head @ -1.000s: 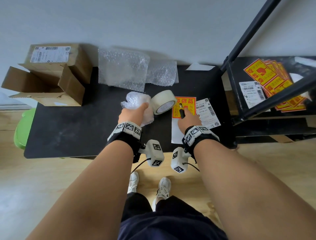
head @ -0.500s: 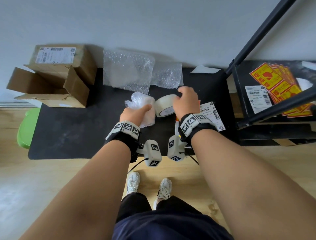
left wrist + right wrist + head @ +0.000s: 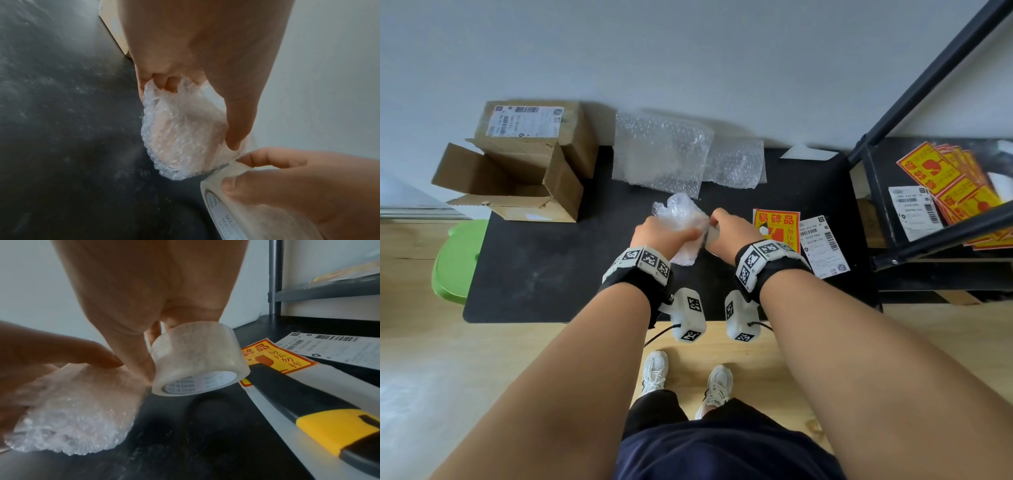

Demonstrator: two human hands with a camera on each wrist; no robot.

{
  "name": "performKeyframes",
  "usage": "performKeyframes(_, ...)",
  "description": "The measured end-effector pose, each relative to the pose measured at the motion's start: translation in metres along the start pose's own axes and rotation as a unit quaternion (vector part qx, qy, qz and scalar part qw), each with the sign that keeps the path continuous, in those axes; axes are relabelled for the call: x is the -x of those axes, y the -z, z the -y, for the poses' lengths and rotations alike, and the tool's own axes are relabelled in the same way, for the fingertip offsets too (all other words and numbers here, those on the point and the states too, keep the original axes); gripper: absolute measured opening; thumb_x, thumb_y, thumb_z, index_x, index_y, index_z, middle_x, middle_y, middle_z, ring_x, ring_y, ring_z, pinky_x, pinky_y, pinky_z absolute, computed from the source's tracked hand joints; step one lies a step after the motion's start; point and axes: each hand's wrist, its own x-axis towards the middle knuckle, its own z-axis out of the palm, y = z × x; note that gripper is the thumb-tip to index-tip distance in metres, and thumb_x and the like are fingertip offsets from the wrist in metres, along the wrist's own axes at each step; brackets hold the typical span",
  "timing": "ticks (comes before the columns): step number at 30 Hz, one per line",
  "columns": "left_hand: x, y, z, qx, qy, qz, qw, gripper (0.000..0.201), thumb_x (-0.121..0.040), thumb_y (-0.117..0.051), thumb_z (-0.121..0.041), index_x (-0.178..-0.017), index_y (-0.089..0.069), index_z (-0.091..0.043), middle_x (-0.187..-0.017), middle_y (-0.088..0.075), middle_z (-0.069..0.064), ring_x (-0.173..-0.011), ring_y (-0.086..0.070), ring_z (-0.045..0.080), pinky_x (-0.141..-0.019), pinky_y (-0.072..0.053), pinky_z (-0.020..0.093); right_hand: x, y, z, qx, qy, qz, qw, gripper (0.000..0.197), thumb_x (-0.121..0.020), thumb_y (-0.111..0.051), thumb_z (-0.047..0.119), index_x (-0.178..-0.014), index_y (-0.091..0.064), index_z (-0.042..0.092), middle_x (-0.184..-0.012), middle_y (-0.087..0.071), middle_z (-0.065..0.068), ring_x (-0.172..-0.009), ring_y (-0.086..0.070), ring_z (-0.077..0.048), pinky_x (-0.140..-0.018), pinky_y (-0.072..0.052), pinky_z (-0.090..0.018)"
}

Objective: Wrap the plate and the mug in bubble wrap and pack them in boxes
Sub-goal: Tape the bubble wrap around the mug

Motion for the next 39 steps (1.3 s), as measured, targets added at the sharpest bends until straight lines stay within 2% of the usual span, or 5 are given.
performKeyframes(8,-0.006,0.013,0.015,-0.035,-0.02,0.001,0.999,0.068,-0.069,-0.077,-0.046,-0.119,-0.054,-0.007,-0.105,-0.061,0.006,-0.087,-0.057,0.02,-0.064,-0.041,0.027,0.004,-0.004,0.017,0.026,-0.021,0.021,0.999,0.035,-0.086,-0.055,0.028,-0.121,-0.051,0.029,-0.106,-0.062,0.0,-0.096,-0.061,-0.022,-0.088,-0.051,-0.044)
performKeyframes(12,-0.01,0.024,0.026,-0.06,-0.028,-0.012,0.998,0.081,-0.07,-0.076,-0.044,-0.134,-0.044,-0.009,-0.126,-0.053,0.01,-0.112,-0.053,0.025,-0.084,-0.045,0.032,0.009,-0.004,0.013,0.089,-0.028,0.013,0.996,0.035,-0.087,-0.058,0.029,-0.12,-0.057,0.04,-0.117,-0.061,0.006,-0.103,-0.061,-0.021,-0.089,-0.049,-0.039)
performKeyframes(28,-0.013,0.02,0.049,-0.094,-0.068,-0.072,0.991,0.112,-0.067,-0.08,-0.052,-0.15,-0.015,-0.013,-0.142,-0.031,0.013,-0.132,-0.035,0.031,-0.106,-0.037,0.04,0.01,-0.004,0.019,-0.122,-0.057,-0.046,0.99,0.032,-0.087,-0.057,0.02,-0.118,-0.058,0.029,-0.117,-0.061,0.001,-0.104,-0.059,-0.021,-0.093,-0.049,-0.04)
performKeyframes(34,-0.01,0.026,0.04,-0.147,-0.083,-0.086,0.982,0.1,-0.071,-0.073,-0.056,-0.148,-0.023,-0.014,-0.143,-0.033,0.011,-0.131,-0.034,0.031,-0.106,-0.035,0.041,0.017,-0.001,0.012,-0.183,-0.054,-0.077,0.979,0.045,-0.083,-0.061,0.012,-0.125,-0.056,0.028,-0.122,-0.059,0.001,-0.105,-0.058,-0.021,-0.089,-0.049,-0.034)
performKeyframes(39,0.001,0.027,0.014,-0.081,-0.208,-0.142,0.964,0.05,-0.085,-0.06,-0.032,-0.132,-0.051,-0.02,-0.137,-0.046,0.004,-0.129,-0.038,0.026,-0.106,-0.034,0.037,0.025,0.004,0.005,-0.225,-0.078,-0.089,0.967,0.062,-0.085,-0.064,0.011,-0.141,-0.042,0.027,-0.109,-0.05,0.003,-0.099,-0.054,-0.016,-0.079,-0.042,-0.025)
